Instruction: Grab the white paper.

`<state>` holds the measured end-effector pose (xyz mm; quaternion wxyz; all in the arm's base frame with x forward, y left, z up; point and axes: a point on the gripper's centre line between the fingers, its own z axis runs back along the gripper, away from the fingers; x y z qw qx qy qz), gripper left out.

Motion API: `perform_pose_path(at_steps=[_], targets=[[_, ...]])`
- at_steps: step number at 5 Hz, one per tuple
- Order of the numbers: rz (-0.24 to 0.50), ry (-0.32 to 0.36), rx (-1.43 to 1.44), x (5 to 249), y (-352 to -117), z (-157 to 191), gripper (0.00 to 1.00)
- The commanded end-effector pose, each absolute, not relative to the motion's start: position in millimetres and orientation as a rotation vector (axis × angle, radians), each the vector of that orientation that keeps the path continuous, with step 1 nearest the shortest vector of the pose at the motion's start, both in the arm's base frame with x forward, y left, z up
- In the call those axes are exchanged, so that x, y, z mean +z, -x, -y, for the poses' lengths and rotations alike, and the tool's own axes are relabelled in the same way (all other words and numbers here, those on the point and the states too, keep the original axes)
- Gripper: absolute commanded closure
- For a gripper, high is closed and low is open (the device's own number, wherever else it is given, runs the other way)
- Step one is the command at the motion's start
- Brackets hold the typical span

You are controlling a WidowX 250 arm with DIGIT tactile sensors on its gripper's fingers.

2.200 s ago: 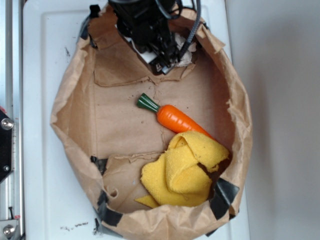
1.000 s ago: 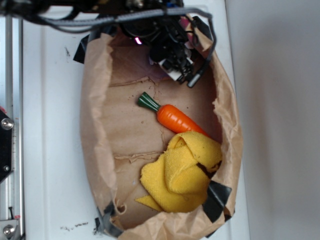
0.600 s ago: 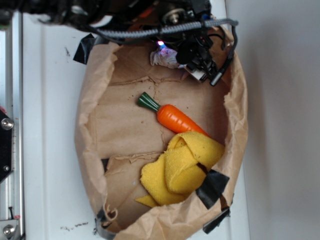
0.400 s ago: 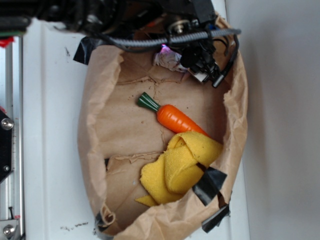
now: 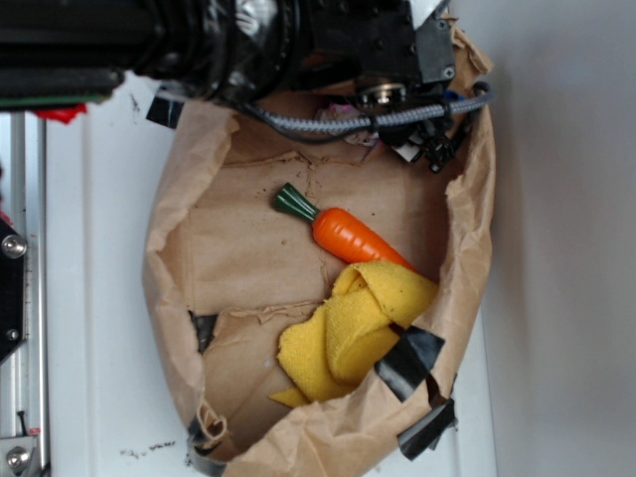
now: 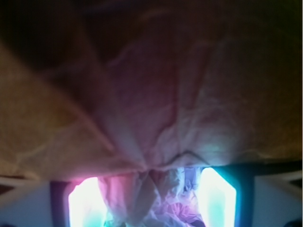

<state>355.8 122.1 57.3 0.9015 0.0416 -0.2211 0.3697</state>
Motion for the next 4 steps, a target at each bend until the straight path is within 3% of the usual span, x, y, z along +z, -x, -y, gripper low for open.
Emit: perform_pose_path(at_steps=[1,2,4], targets=[[0.494,-0.006,0.726,107,-359,-133,1.0],[0.442,0.08,0.703,134,-349,-128,1.0],[0.333,0.194,0.577,191,-284,-114,1.0]])
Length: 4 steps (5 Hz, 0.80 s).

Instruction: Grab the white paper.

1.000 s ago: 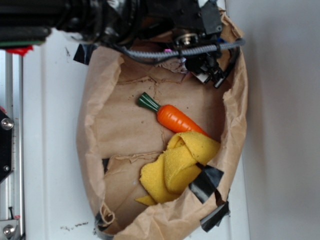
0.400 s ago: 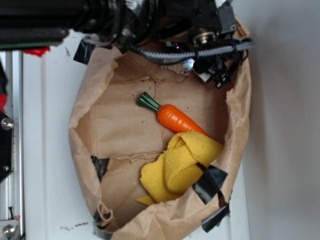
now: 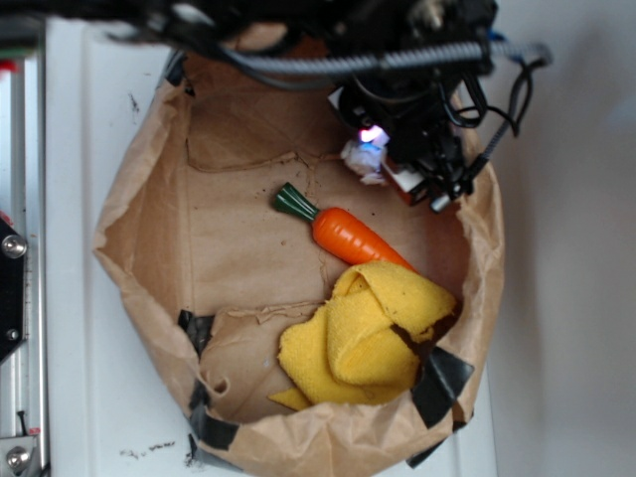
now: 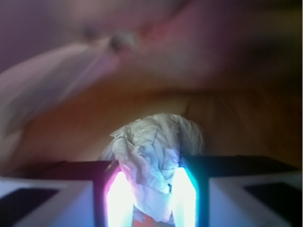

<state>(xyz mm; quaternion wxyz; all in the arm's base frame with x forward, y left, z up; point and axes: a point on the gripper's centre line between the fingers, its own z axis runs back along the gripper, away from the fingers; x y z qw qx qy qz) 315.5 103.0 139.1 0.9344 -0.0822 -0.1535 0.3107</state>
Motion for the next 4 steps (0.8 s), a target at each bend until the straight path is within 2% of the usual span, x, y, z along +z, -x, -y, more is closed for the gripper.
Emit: perform_pose_path(at_steps=[1,2,3,4], targets=[[0.278,0.214,0.497,210,-267,-96,1.0],[0.287,0.119,0.429,215,-261,-72,1.0],[0.253,0.13,0.295,221,-260,-54,1.0],[0.285,0.067,0.252,221,-254,-42,1.0]])
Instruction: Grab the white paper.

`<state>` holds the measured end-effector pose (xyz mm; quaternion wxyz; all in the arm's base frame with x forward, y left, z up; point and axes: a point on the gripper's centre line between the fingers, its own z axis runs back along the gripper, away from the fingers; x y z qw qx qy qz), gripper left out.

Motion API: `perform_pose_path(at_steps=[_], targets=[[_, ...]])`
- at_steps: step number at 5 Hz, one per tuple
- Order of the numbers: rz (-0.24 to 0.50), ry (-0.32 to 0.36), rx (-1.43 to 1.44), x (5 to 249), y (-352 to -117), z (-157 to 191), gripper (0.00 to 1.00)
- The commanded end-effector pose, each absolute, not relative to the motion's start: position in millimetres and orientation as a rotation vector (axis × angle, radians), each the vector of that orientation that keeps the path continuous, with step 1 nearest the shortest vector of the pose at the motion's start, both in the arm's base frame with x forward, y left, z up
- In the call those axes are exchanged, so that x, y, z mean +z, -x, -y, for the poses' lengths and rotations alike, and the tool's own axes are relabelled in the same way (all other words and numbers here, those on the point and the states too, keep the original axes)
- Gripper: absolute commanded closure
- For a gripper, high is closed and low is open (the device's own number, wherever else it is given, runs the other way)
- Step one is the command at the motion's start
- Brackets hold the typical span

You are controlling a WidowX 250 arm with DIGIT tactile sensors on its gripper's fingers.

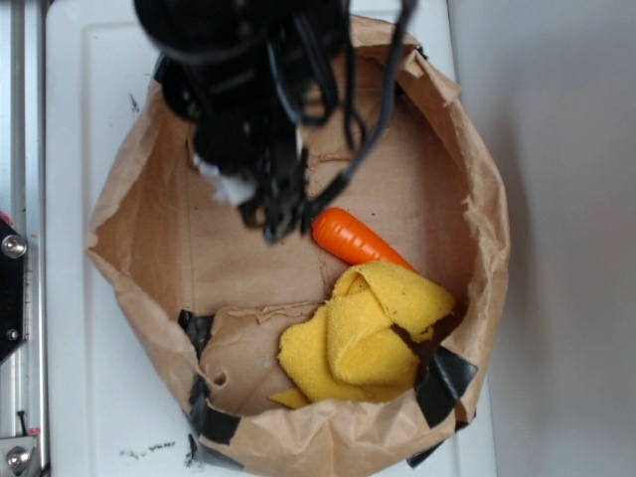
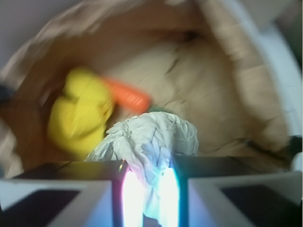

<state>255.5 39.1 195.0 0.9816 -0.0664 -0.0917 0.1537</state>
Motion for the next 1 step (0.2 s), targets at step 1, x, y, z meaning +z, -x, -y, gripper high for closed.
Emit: perform_pose_path(at_steps=[1], targets=[[0.361,-0.068,0.226,216.7,-249.0,-35.4,0.18]])
